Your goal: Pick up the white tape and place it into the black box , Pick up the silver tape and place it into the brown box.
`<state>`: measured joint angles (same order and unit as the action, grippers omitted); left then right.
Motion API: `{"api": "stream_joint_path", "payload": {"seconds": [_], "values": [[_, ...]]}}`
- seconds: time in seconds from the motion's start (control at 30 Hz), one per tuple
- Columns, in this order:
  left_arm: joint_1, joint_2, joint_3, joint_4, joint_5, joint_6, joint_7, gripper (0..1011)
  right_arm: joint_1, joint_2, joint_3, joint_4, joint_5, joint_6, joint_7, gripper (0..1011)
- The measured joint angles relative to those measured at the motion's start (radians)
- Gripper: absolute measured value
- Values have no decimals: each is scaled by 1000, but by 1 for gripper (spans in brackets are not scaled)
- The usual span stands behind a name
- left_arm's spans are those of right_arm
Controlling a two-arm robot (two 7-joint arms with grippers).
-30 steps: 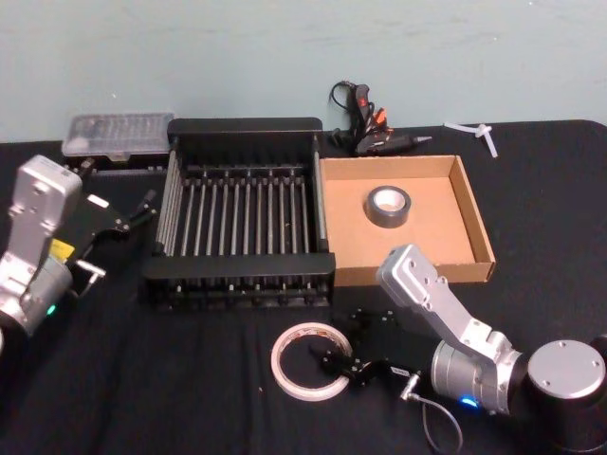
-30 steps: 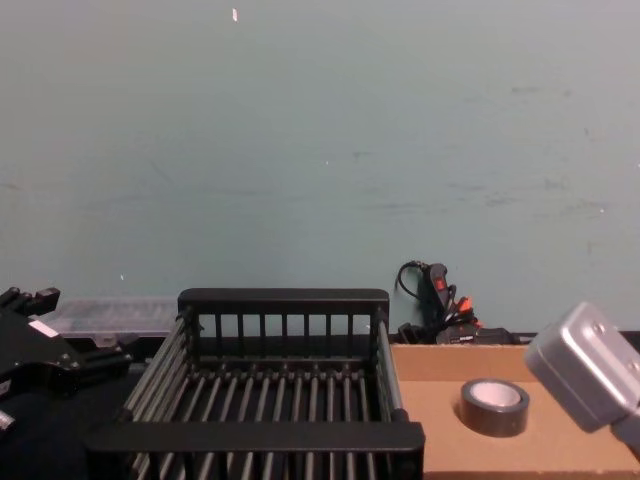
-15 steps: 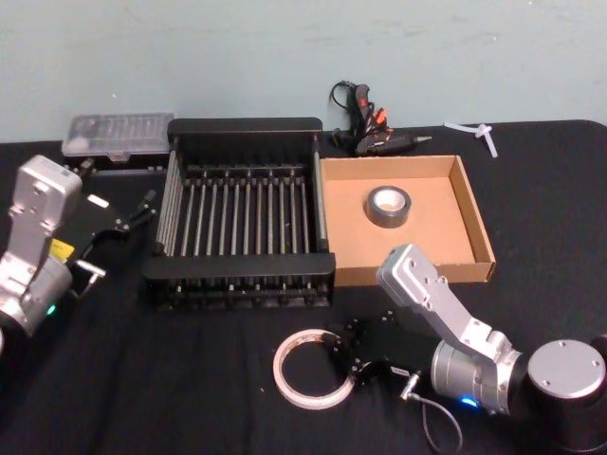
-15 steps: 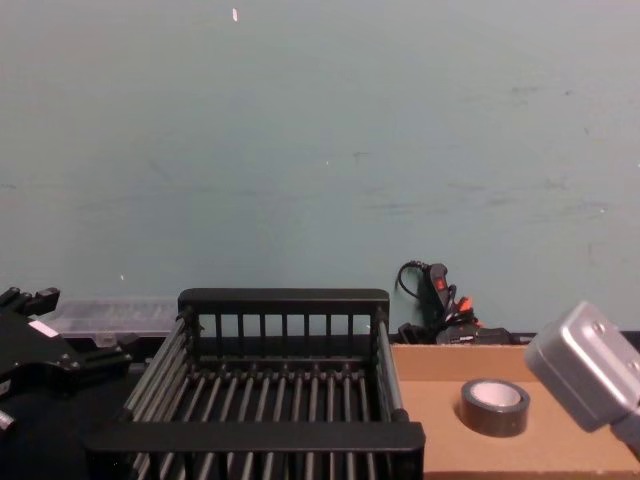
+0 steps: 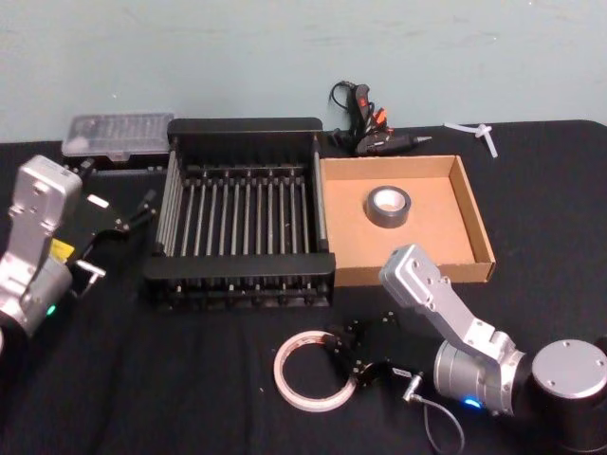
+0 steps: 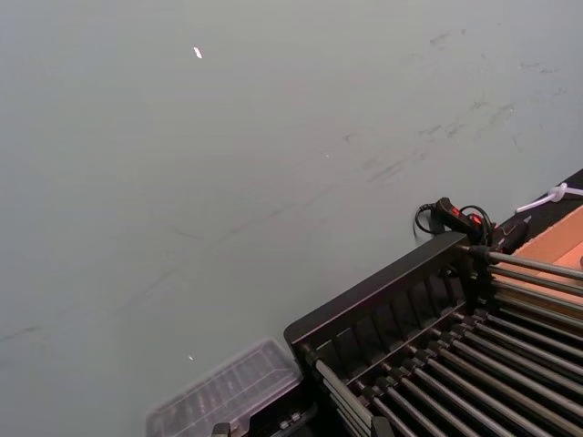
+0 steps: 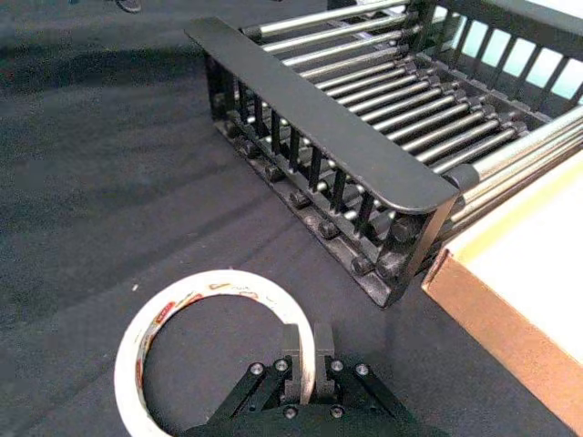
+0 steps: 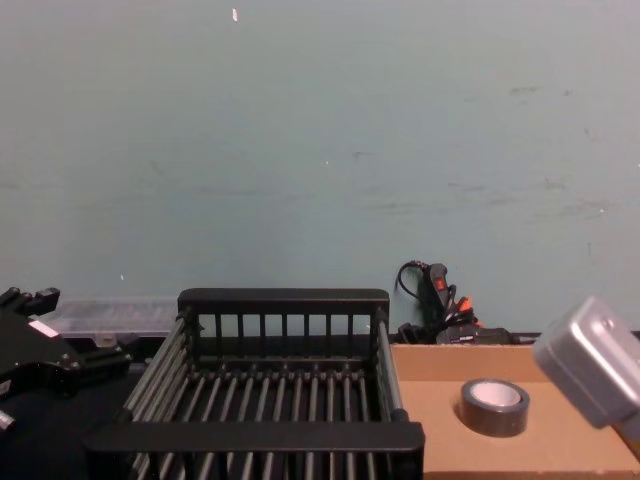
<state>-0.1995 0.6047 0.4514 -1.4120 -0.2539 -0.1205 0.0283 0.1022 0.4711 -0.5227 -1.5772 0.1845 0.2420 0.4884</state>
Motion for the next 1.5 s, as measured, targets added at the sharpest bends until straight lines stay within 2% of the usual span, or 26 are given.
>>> {"api": "stream_joint_path", "payload": {"seconds": [0.4,0.8,0.93,1.2,1.33,1.5], "values": [[0,0,0,0,0,0,0,1001,-24,30,24,-62,32,-18,10,95],[0,0,0,0,0,0,0,1001,-47,91,58,-151,90,-60,35,95],[0,0,0,0,0,0,0,1001,-49,99,68,-164,105,-69,32,95],[0,0,0,0,0,0,0,1001,-24,90,79,-170,122,-62,4,94],[0,0,0,0,0,0,0,1001,-2,74,82,-167,122,-46,-19,94],[0,0,0,0,0,0,0,1001,42,33,83,-146,116,-9,-61,94]]}}
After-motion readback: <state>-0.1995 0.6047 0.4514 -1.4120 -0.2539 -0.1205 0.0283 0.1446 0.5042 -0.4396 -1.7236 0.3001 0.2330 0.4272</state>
